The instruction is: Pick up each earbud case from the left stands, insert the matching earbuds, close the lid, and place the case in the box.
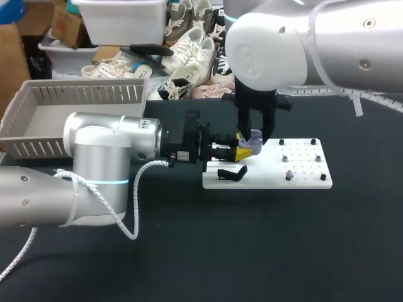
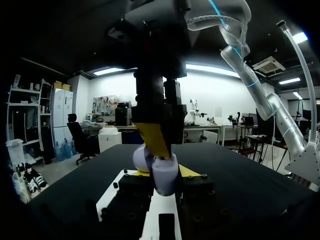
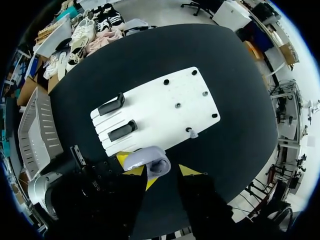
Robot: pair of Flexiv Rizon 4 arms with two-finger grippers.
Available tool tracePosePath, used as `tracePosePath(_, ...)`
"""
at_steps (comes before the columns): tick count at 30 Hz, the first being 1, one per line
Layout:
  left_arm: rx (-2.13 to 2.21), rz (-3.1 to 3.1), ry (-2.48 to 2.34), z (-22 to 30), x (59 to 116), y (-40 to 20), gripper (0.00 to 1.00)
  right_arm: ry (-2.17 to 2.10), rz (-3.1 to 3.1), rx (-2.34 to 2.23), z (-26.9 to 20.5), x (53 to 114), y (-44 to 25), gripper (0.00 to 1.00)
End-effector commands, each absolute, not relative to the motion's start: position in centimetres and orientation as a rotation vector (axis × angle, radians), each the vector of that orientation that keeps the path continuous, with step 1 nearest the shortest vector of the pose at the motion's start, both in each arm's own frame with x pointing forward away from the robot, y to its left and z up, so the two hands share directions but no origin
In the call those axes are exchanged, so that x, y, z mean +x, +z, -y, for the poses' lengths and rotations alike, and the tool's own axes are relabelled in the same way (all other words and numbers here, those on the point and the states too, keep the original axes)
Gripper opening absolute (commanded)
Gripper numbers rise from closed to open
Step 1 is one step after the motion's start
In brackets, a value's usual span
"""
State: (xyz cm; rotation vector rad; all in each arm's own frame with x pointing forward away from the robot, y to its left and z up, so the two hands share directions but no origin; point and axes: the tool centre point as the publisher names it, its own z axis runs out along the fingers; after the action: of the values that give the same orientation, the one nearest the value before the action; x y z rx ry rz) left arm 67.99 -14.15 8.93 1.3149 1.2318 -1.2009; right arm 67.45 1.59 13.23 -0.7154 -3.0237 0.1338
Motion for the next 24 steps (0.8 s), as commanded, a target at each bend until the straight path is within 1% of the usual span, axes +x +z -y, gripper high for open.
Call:
tracePosePath(1,1.316,-1.232,-1.201,14.2,67.9,8.9,0.0,0.072,3.068,-0.753,-0.3,65.6,14.8,0.36)
tracePosePath(5,1.316,-1.232,-1.201,14.2,67.9,8.9,0.0,-0.013,3.099,-0.785,1.1,64.5,16.2,0.37)
tracePosePath(8,1.316,-1.232,-1.201,14.2,67.9,8.9,0.0,-0.079,3.165,-0.699,1.8,63.7,16.7,0.38)
tracePosePath(12,1.316,-1.232,-1.201,14.2,67.9,8.9,0.0,-0.19,3.242,-0.545,2.7,62.9,17.1,0.47)
tracePosePath(19,1.316,-1.232,-1.201,14.2,67.9,8.9,0.0,-0.298,3.283,-0.475,4.5,62.3,17.3,0.47)
tracePosePath(24,1.316,-1.232,-1.201,14.2,67.9,8.9,0.0,-0.352,3.266,-0.52,5.9,61.7,16.5,0.47)
